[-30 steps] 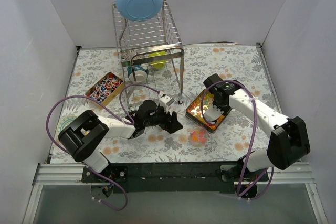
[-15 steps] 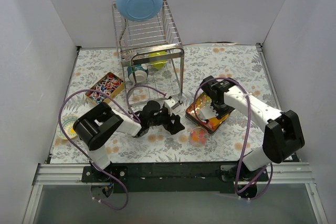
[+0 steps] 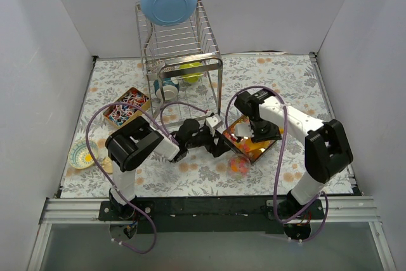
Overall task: Pack the candies
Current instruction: Scoop the fake candies from the storage box.
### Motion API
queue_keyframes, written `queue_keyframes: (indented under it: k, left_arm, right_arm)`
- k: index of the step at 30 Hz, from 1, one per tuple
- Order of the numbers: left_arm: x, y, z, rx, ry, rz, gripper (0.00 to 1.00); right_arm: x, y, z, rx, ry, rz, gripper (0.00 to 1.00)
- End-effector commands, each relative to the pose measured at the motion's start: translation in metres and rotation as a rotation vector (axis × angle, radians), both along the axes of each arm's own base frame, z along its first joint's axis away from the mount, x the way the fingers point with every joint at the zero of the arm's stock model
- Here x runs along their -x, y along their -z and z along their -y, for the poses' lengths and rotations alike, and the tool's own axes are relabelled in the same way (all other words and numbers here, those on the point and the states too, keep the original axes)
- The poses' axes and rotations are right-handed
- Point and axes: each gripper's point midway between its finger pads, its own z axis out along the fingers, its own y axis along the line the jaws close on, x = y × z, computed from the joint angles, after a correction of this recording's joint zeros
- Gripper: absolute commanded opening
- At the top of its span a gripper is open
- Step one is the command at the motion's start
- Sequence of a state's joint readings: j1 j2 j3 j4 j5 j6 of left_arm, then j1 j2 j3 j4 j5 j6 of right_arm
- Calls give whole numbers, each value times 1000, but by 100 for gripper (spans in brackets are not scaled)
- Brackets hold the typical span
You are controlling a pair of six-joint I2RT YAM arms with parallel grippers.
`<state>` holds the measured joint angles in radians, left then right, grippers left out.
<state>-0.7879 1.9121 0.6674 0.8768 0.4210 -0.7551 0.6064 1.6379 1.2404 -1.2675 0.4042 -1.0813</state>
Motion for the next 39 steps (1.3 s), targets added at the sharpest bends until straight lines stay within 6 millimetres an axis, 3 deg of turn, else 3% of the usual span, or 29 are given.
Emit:
queue_keyframes:
  k: [1, 11, 21, 29, 39]
  left_arm:
    - [-7, -12, 12, 37, 27, 60, 77]
    - [-5, -9, 12, 49, 28, 38, 76]
    - [-7, -15, 12, 87, -6, 34, 76]
    - [-6, -16, 4, 91, -34, 39, 76]
    - [3, -16, -2, 80, -27, 20, 76]
  right_arm:
    - [5, -2, -9, -22, 126, 10, 1]
    - [-6, 11, -23, -10, 262, 27, 1]
    - [-18, 13, -53, -124, 341, 58, 1]
    - [-2, 36, -68, -203, 395, -27, 1]
    - [-17, 66, -94, -306, 395, -41, 1]
